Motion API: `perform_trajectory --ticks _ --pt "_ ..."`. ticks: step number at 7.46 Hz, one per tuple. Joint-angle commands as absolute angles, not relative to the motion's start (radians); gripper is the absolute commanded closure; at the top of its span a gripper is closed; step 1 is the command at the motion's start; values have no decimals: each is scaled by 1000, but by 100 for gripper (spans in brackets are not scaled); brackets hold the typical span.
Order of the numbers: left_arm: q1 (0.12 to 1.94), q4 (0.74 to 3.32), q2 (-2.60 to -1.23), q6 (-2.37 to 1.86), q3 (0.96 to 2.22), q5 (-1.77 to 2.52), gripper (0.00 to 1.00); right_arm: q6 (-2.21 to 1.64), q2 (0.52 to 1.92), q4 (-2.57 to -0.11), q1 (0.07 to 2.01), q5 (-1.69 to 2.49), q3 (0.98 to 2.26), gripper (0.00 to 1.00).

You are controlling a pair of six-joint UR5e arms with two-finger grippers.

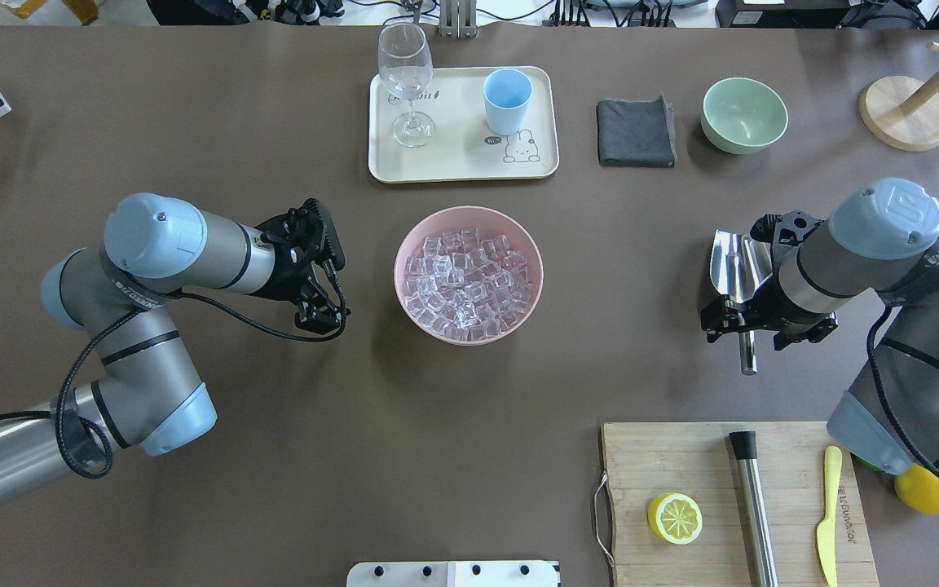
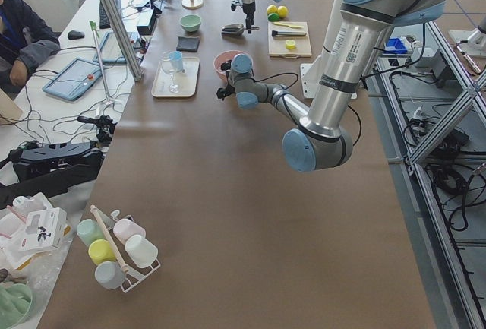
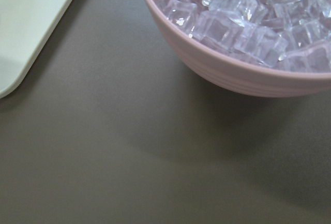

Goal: Put ice in cup with scoop
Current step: 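Move the left gripper to the pink bowl while the right grasps the scoop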

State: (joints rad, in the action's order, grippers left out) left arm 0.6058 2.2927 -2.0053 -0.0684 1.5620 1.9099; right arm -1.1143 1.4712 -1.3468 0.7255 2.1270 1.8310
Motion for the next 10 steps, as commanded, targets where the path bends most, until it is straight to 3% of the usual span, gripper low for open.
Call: perform_trajectory --ticks 1,2,3,7,10 --pt "611 2324 -2083 93 1464 1930 2 -1121 1470 -1348 721 2135 1818 36" --pt "611 2324 -2106 104 1439 1946 2 -1123 1471 -1347 721 2137 1818 74" --pt "611 2327 -2127 129 1402 1997 2 -1124 1471 -1347 721 2137 1822 100" --pt "635 2367 -2178 167 1350 2147 2 -1123 1477 -1348 729 2141 1842 100" --pt "634 2400 -2210 169 1299 2169 2 -1098 1488 -1361 822 2152 1991 100"
